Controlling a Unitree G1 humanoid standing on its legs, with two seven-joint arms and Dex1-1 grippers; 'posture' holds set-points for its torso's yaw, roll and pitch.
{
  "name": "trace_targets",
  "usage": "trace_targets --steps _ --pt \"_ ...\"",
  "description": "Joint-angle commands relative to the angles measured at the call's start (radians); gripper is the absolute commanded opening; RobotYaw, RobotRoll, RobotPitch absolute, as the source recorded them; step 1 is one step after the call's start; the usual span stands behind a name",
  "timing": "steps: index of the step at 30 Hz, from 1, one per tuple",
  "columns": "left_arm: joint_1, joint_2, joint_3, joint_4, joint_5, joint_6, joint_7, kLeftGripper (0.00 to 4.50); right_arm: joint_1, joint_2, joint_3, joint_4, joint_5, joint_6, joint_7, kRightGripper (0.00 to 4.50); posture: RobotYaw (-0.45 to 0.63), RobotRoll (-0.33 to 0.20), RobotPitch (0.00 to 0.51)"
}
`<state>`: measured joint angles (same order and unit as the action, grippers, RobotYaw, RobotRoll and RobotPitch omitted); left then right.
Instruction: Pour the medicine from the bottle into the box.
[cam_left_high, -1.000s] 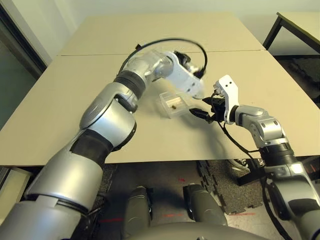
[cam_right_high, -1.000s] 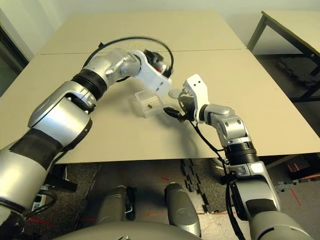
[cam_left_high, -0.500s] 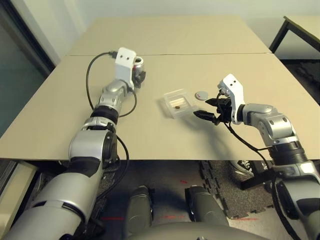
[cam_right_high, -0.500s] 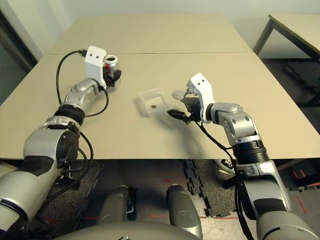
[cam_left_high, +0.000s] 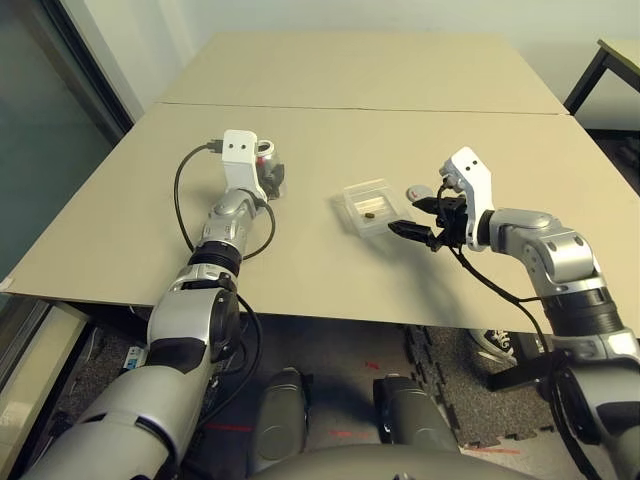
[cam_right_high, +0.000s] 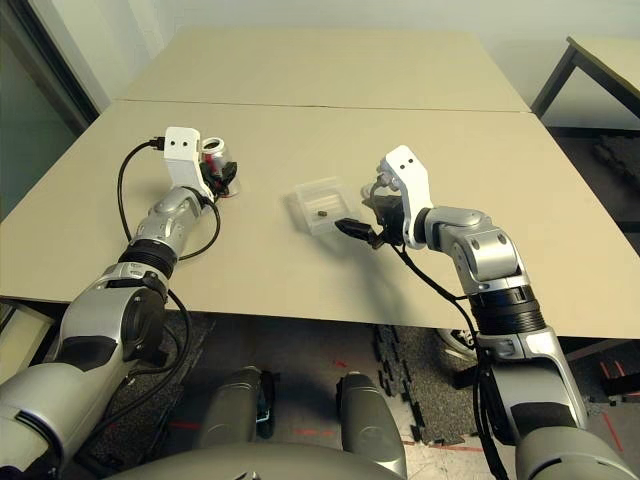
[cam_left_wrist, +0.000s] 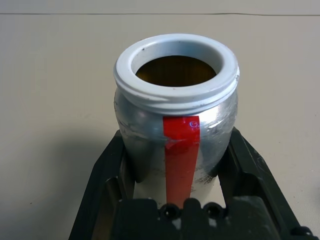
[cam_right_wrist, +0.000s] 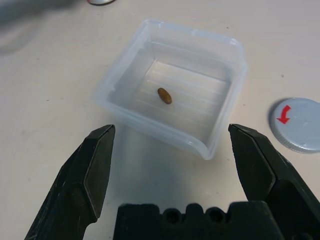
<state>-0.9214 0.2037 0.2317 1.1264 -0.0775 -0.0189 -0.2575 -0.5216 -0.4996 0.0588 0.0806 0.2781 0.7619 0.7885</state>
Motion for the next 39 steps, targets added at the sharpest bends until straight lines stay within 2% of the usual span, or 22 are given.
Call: trace_targets --steps 1,11,17,31,39 --pt "0.015 0.001 -0.016 0.030 0.006 -0.011 0.002 2.43 0.011 -0.011 -0.018 -0.017 0.015 0.009 -0.006 4.50 -0.14 0.000 0.075" --pt "0.003 0.016 -0.064 0.037 0.029 -0.070 -0.010 2.43 0.012 -0.017 -0.017 -0.011 0.025 0.002 -0.013 4.50 -0.14 0.000 0.072" --pt "0.002 0.019 -0.072 0.039 0.035 -0.097 -0.004 4.48 0.014 -0.020 -0.017 -0.016 0.030 0.005 -0.013 4.50 -0.14 0.000 0.072" --pt "0.033 0.005 -0.068 0.011 0.022 -0.141 0.005 4.48 0.017 -0.033 -0.013 -0.029 0.039 0.010 -0.010 4.50 -0.14 0.000 0.067" --pt "0.135 -0.022 -0.067 -0.129 0.001 -0.125 0.008 4.48 0.028 -0.052 -0.016 -0.063 0.053 0.031 -0.007 4.50 -0.12 0.000 0.076"
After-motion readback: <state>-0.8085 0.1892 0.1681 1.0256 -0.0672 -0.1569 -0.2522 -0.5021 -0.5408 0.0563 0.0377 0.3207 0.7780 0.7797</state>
